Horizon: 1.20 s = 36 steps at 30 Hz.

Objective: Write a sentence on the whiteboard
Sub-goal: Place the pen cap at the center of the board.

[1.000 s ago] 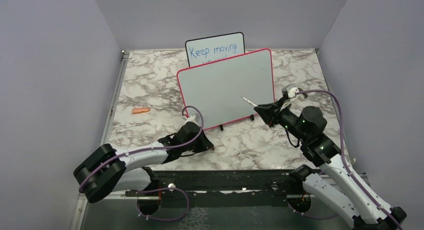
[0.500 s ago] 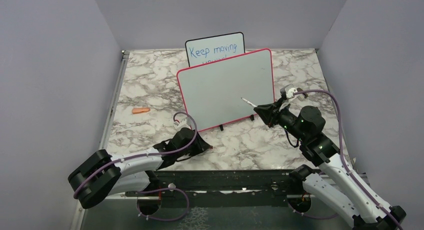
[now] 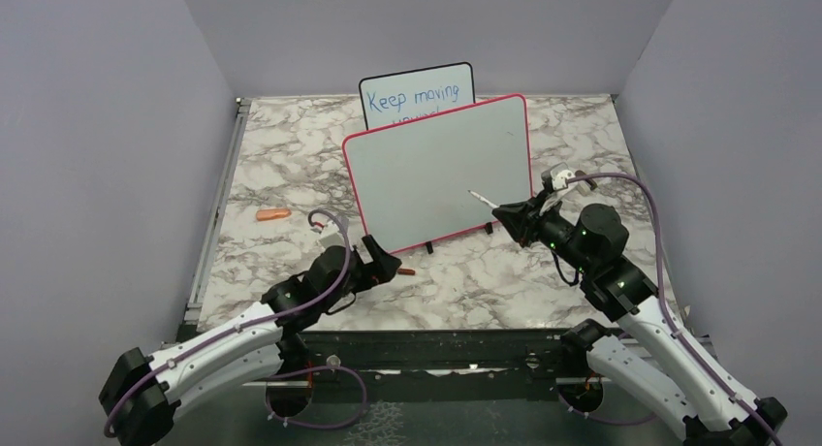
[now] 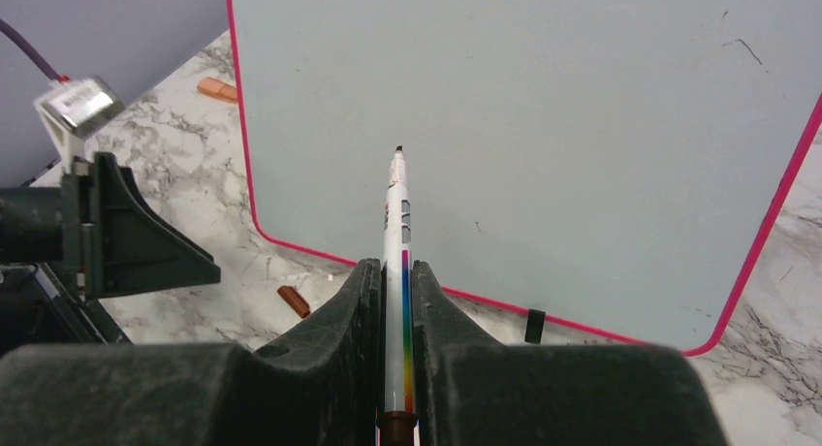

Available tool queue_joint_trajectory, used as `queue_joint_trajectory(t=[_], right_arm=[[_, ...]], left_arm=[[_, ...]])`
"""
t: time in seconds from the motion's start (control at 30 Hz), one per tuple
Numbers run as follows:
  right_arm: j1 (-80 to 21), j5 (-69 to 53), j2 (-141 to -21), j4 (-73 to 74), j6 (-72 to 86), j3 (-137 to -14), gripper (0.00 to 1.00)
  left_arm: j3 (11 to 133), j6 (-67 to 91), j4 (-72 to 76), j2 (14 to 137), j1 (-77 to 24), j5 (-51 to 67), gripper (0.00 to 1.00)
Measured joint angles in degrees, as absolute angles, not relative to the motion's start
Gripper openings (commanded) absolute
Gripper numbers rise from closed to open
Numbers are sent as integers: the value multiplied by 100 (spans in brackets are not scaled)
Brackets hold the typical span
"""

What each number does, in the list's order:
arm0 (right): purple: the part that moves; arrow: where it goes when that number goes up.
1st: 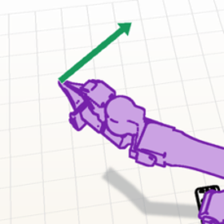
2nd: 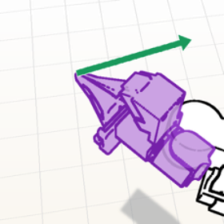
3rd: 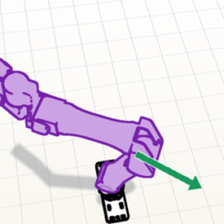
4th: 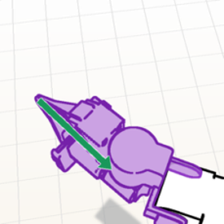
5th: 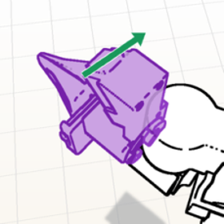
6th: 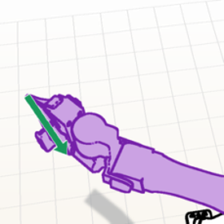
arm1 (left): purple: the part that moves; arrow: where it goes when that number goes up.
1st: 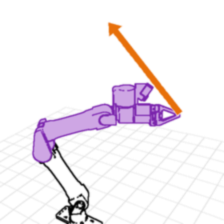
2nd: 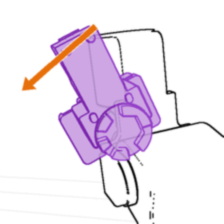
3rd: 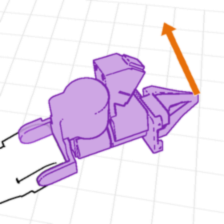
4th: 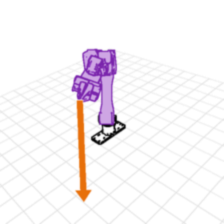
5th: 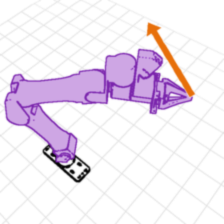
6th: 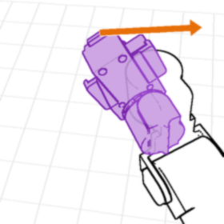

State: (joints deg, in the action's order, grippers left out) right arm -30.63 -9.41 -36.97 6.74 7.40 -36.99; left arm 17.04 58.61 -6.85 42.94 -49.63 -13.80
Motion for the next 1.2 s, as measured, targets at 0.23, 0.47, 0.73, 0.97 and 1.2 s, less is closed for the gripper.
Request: queue_joint_trajectory(t=[0.23, 0.47, 0.73, 0.97, 1.2], right_arm=[[-3063, -943, -3876, 742, 738, -3728, 1], [-3063, -956, -3966, 740, 696, -3743, 1], [-3063, -1028, -4025, 740, 698, -3743, 1], [-3063, -1192, -4202, 735, 674, -3837, 1], [-3063, -1485, -4501, 709, 642, -3972, 1]], left_arm=[[2716, 4582, -1129, 3872, -4956, -1920, 99], [4274, 3109, -1260, 5054, -3994, -1452, 99], [4921, 2460, -1208, 5658, -1750, 399, 99], [5148, 2202, -862, 5784, -591, 1817, 97], [5229, 2464, 388, 6952, 80, 3553, 92]])
